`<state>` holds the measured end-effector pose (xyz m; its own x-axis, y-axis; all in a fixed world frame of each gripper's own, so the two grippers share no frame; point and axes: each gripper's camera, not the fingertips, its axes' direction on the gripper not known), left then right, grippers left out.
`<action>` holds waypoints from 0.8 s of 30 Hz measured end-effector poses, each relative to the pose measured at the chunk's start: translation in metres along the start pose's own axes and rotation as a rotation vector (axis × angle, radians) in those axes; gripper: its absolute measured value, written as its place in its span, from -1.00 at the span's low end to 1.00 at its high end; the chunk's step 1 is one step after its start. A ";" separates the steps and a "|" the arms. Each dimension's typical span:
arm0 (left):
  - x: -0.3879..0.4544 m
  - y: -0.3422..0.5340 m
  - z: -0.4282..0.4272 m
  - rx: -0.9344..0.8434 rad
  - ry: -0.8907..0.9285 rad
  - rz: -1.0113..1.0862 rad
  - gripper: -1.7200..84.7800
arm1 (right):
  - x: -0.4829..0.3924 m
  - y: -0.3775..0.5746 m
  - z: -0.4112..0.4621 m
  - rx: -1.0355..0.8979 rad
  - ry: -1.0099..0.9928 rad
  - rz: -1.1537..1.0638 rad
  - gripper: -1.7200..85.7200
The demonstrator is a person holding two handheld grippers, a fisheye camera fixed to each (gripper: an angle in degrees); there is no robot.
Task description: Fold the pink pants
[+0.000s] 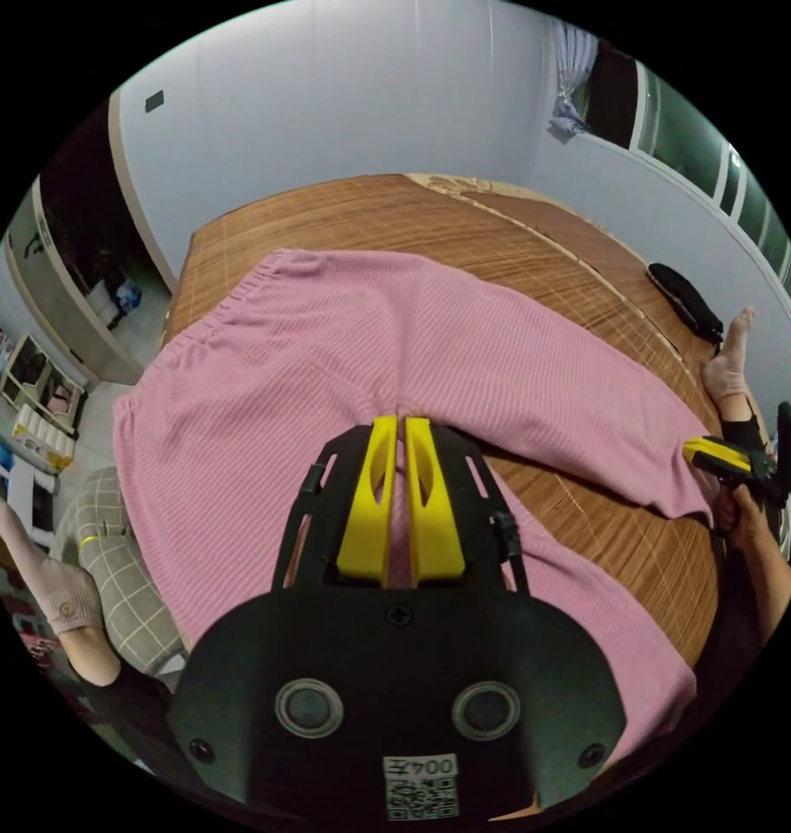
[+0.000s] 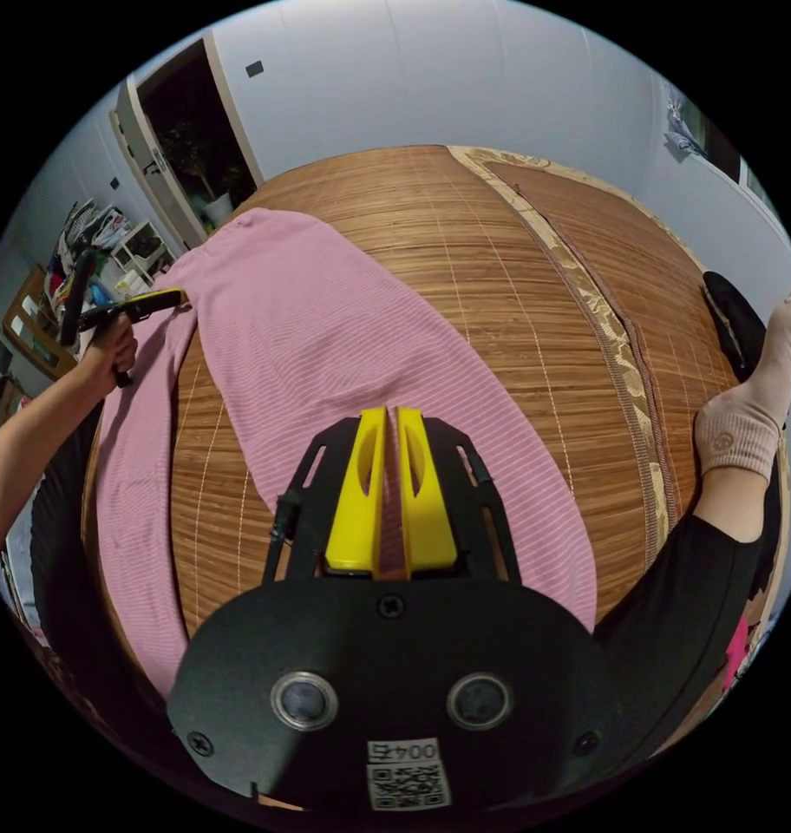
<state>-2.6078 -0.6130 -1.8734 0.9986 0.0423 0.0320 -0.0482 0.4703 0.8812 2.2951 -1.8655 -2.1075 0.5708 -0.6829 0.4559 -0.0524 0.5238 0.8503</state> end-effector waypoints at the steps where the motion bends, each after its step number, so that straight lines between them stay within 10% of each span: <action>1: -0.002 -0.001 -0.004 0.005 0.015 -0.009 -0.91 | -0.001 0.000 0.001 0.000 0.005 -0.002 -0.93; 16: -0.039 0.172 -0.097 -0.012 0.011 -0.057 -0.76 | 0.006 0.002 0.020 0.011 0.005 -0.007 -0.87; 24: -0.066 0.183 -0.099 -0.009 0.015 -0.110 -0.85 | -0.038 -0.007 0.021 0.077 -0.316 -0.017 -0.77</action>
<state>-2.6843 -0.4426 -1.7606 0.9974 0.0035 -0.0718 0.0613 0.4804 0.8749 2.2566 -1.8541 -2.1248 0.2903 -0.8220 0.4900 -0.1138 0.4788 0.8705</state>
